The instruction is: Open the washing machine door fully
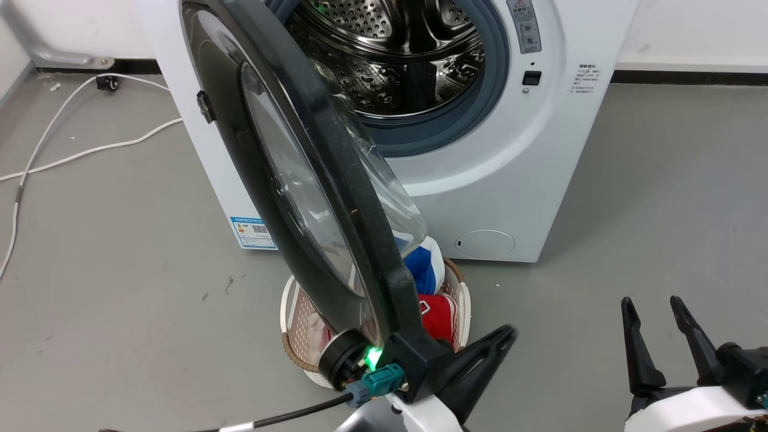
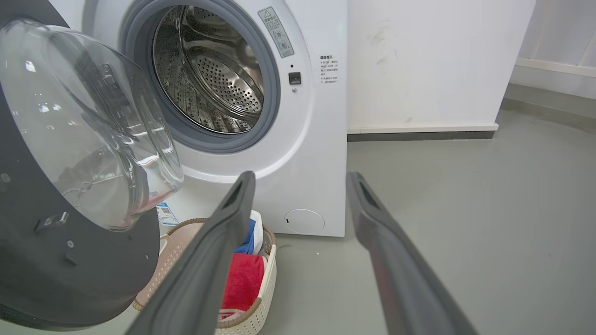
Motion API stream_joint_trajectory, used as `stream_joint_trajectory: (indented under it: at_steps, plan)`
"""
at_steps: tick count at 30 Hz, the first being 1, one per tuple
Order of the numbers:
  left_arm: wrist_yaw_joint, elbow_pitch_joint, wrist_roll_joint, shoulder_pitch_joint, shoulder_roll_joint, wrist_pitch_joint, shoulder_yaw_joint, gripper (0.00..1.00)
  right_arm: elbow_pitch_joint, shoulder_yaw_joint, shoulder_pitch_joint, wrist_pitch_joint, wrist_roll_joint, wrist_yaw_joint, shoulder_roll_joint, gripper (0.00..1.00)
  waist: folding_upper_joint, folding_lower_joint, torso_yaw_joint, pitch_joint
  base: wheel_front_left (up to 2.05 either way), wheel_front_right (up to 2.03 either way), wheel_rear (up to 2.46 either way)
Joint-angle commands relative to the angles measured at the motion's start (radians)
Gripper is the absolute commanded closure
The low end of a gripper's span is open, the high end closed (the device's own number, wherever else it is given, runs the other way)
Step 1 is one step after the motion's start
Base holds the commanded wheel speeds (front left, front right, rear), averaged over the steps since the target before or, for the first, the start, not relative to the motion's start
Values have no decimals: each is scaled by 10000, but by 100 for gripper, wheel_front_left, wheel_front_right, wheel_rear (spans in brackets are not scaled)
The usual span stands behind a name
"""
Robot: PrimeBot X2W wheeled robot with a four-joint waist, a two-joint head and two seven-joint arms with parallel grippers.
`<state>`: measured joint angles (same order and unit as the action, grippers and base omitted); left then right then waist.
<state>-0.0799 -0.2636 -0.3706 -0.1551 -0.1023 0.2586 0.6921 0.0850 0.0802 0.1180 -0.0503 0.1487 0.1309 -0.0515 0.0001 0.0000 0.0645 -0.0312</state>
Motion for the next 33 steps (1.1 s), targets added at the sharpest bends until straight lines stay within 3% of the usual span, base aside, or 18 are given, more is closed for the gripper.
stream_joint_trajectory:
  at_steps: [1, 13, 24, 33]
  plan:
    - [83, 316, 44, 153, -117, 92, -12, 100, -26, -11, -140, 37, -28, -2, 24, 0, -1, 0, -41, -28, 0, 0, 0]
    - [1301, 1945, 579, 7, -359, -524, -1052, 100, -129, 9, -277, 35, 132, -2, 24, 0, -1, 0, -129, -274, 0, 0, 0]
    - [1715, 1870, 669, 188, -578, -752, -1325, 100, -384, 139, -268, 26, 320, -1, 24, 0, -1, 0, 259, -310, 0, 0, 0]
    - [1933, 1312, 735, 319, -592, -832, -1310, 100, -334, 300, -418, 121, 196, -2, 23, 0, -1, 0, 1286, -451, 0, 0, 0]
